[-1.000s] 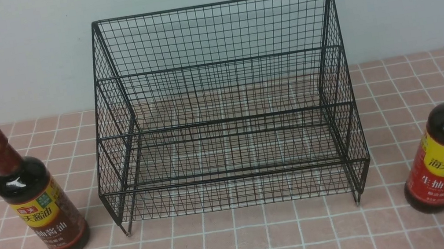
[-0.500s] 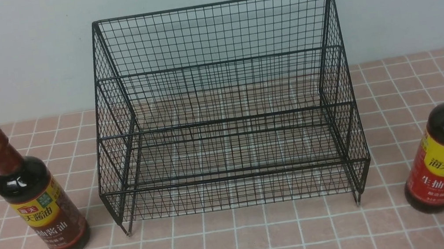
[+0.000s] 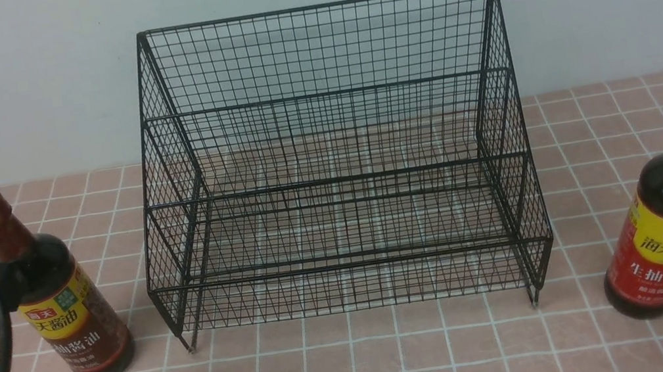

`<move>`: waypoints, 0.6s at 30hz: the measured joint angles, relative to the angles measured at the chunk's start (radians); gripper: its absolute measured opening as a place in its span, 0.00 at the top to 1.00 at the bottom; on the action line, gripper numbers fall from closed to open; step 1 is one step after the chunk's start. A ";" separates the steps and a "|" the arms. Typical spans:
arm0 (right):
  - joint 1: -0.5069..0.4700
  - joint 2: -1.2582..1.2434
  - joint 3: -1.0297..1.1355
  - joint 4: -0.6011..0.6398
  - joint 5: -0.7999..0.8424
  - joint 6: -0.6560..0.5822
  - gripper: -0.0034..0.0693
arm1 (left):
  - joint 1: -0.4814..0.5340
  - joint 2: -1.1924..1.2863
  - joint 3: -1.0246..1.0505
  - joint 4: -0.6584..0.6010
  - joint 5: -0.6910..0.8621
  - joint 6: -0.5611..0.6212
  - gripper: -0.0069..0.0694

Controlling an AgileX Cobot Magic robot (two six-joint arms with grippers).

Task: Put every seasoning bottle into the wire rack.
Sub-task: Use the left arm to grab the condiment bottle closest to it

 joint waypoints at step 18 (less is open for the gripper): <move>0.000 0.000 0.000 0.000 0.000 0.000 0.97 | 0.037 0.235 -0.002 -0.123 -0.265 0.051 0.04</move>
